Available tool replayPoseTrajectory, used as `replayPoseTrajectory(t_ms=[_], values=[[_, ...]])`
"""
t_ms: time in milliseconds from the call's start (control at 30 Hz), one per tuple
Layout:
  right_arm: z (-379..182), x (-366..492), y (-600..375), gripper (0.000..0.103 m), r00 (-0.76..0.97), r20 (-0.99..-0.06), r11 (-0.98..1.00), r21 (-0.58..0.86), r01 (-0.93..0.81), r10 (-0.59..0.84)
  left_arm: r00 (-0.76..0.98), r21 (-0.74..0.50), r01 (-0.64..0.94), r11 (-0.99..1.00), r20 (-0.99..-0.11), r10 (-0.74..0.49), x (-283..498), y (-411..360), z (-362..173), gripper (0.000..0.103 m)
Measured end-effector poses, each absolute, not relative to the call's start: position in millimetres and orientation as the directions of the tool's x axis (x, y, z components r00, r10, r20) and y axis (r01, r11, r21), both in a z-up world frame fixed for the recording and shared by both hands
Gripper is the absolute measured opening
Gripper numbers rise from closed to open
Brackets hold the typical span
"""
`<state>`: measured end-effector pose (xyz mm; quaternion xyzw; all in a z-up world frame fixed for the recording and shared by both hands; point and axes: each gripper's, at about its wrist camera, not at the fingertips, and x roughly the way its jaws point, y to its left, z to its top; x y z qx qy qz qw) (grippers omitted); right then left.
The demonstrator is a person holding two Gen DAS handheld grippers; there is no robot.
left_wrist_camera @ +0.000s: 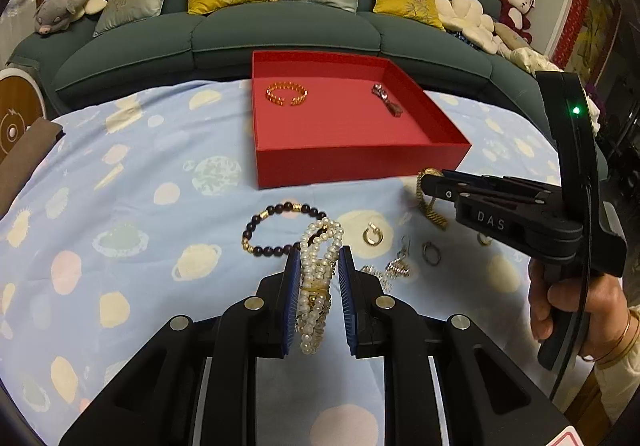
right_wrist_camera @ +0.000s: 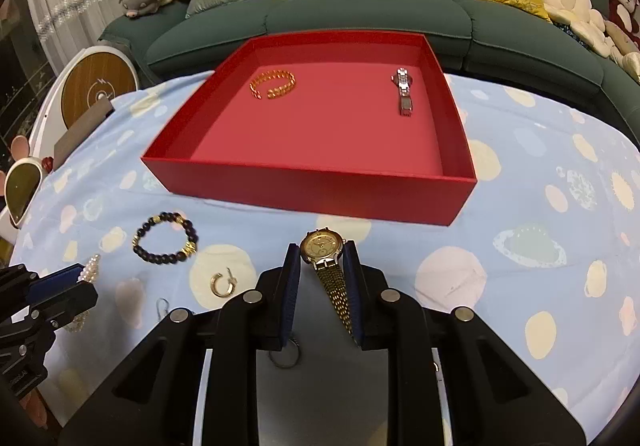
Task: Organize jewelry
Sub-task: 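Carry the gold watch and pearl bracelet into the red box and release both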
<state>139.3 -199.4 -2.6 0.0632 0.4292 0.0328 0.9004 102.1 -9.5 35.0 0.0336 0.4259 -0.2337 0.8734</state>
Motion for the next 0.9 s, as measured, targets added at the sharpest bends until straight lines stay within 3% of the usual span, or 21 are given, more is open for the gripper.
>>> replayPoseTrajectory(t_ms=[433, 900], values=[[90.9, 161.9, -209.2, 0.021, 0.740, -0.663, 0.986, 0.164, 0.003, 0.108, 0.652, -0.126, 0.402, 0.907, -0.656, -0.380, 171.3, -37.9, 111.4, 0.017], [37.4, 229.7, -238.9, 0.021, 0.653, -0.754, 0.978, 0.183, 0.098, 0.076, 0.590, -0.080, 0.379, 0.922, -0.747, -0.307, 259.9, -91.1, 41.7, 0.016]])
